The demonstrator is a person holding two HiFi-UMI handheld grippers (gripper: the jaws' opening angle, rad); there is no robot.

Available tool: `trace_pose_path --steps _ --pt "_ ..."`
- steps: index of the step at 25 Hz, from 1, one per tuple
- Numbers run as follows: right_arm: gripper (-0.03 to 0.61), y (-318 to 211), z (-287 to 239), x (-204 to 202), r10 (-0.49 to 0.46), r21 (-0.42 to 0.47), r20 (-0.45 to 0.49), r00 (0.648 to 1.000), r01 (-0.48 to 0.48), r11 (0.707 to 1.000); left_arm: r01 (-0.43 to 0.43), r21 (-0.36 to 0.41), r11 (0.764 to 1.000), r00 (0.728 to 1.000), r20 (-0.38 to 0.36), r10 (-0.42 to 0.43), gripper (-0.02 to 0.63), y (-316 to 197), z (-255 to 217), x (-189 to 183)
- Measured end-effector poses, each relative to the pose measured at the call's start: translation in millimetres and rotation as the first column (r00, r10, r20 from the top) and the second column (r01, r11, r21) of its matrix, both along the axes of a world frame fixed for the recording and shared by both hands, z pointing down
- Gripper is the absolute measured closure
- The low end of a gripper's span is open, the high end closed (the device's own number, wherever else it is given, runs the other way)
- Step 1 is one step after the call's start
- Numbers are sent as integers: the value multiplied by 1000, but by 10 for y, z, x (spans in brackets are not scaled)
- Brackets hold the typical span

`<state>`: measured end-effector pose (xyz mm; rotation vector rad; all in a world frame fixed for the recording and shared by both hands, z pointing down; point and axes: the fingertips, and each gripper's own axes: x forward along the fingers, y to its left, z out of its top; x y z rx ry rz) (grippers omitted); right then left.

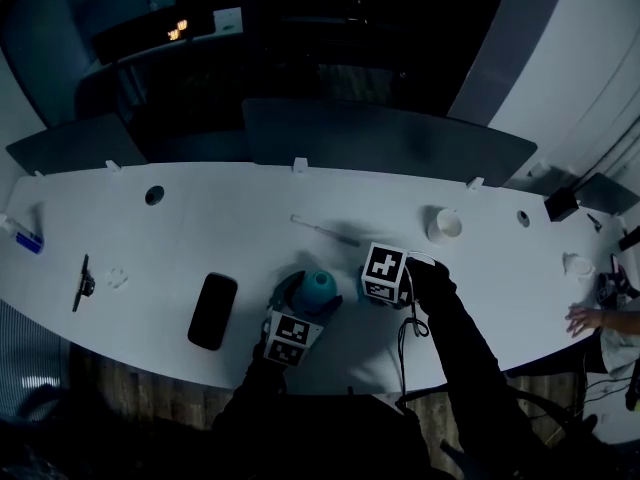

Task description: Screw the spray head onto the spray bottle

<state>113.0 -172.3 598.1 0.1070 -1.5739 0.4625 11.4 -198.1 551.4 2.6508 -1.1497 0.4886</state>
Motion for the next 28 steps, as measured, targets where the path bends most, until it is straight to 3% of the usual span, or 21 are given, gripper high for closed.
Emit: trace_pose_path --steps 7,12,14,17,19,21,24,26,28 --pt "439 124 91 -33 -12 -104 -57 998 6 995 0 1 1000 1000 1 0 221 -10 -1 -10" --pt "442 146 114 -29 -68 -86 -84 994 60 994 2 -1 1000 1000 1 -2 221 -14 1 -5" --pt "442 115 71 -72 -43 -33 -6 999 42 999 0 -2 1000 1000 2 0 221 -6 4 2" --pt "443 -22 -243 -269 40 96 248 968 -65 993 -3 -2 1000 1000 1 3 221 2 6 2" --pt "443 -134 -593 -420 75 174 432 899 -165 971 -2 -3 1000 1000 0 2 221 3 5 -12" --pt "443 -240 -1017 -545 79 238 613 786 -279 930 -1 -2 1000 1000 0 1 221 -1 5 -20" --pt "443 -366 -1729 -655 10 301 829 559 -462 834 1 1 1000 1000 1 -1 221 -6 5 -20" --pt "443 -409 -2218 -657 -64 307 912 404 -573 760 1 0 1000 1000 1 -1 221 -6 4 -12" --pt "443 -378 -2719 -657 -144 267 961 236 -654 708 0 0 1000 1000 -1 0 221 -5 1 -2"
